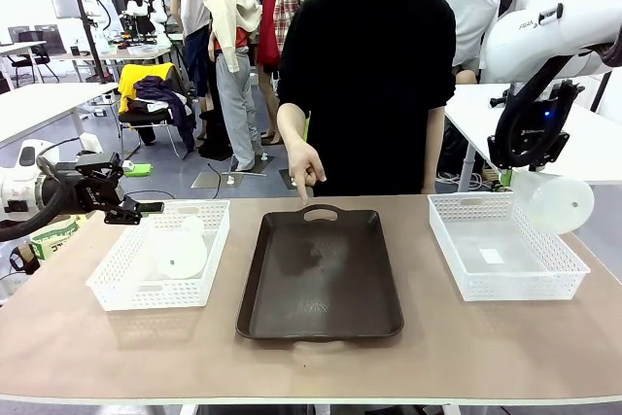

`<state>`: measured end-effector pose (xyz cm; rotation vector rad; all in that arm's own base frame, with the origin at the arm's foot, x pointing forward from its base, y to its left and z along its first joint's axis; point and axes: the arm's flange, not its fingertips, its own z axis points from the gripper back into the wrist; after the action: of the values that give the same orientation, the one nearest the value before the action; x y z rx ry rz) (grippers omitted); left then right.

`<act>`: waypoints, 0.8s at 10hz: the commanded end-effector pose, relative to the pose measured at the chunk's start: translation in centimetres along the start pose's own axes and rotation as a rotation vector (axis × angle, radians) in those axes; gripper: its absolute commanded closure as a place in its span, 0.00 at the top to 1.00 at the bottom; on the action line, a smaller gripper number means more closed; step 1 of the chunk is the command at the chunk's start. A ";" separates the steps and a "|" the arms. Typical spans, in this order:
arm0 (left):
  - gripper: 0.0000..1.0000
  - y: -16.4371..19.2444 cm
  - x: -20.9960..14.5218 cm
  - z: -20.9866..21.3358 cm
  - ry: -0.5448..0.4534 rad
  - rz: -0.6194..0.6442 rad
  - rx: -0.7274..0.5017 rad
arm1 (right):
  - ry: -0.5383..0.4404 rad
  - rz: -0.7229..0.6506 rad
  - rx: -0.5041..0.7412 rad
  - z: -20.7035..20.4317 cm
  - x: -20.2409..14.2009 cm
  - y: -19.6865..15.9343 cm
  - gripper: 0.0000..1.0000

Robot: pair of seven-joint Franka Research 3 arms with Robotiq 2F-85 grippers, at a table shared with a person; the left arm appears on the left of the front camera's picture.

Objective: Prepare the laboratory tools.
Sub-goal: While moving the picked Big flask to the Handle tray indicated by the person, stop as directed by the person.

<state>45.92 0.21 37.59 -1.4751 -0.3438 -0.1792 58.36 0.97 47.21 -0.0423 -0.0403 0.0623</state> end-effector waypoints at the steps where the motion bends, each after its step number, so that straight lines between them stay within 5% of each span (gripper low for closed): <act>1: 1.00 -0.1 0.0 0.1 -0.005 -0.003 0.004 | -0.001 -0.014 -0.004 0.1 0.4 0.2 0.00; 8: 1.00 -0.1 0.0 0.1 -0.005 -0.003 0.004 | -0.052 0.043 0.033 2.6 -0.7 1.6 0.00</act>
<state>45.92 0.21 37.59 -1.4751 -0.3437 -0.1792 58.10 1.78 48.35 -0.0396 -0.0606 0.0788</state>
